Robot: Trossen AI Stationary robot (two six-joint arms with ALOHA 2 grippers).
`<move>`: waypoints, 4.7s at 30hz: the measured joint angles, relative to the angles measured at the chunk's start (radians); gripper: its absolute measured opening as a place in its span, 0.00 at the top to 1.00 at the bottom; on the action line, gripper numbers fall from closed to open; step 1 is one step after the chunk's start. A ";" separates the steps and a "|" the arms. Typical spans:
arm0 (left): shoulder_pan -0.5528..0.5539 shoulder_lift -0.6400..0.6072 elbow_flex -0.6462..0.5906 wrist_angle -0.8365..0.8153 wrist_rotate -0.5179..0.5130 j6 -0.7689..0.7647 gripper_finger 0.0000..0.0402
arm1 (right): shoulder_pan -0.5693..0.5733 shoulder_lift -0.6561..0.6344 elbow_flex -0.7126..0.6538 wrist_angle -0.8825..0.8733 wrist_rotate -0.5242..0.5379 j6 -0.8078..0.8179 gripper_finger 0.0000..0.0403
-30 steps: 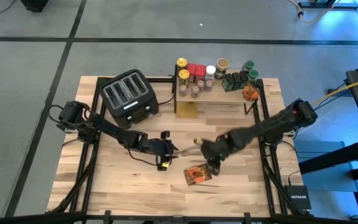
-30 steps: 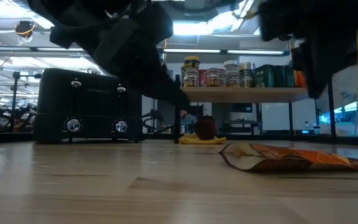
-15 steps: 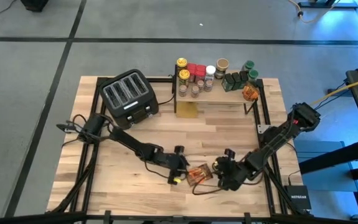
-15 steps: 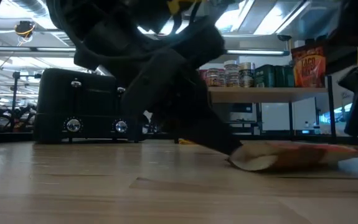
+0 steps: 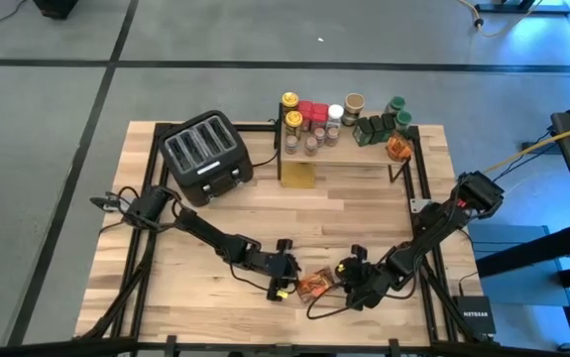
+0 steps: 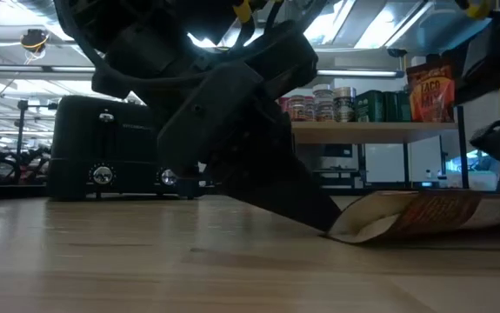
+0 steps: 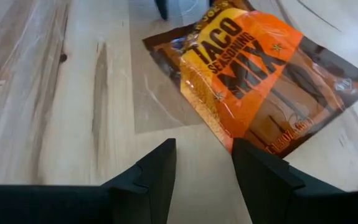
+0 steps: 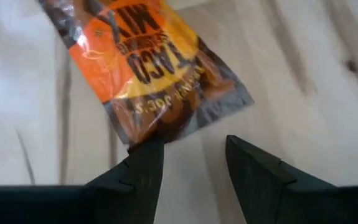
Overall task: Shelf spices
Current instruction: Put the orange seasoning pack on the shelf
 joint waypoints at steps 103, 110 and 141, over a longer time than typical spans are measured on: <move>0.170 -0.691 -0.372 0.184 0.572 -0.248 0.62 | -0.054 0.236 0.611 0.294 0.533 -1.922 0.99; 0.150 -0.691 -0.371 0.177 0.572 -0.243 0.62 | -0.054 0.235 0.622 0.316 0.511 -1.969 0.99; 0.176 -0.694 -0.369 0.119 0.538 -0.118 0.99 | -0.094 0.234 0.621 0.190 0.675 -1.444 0.91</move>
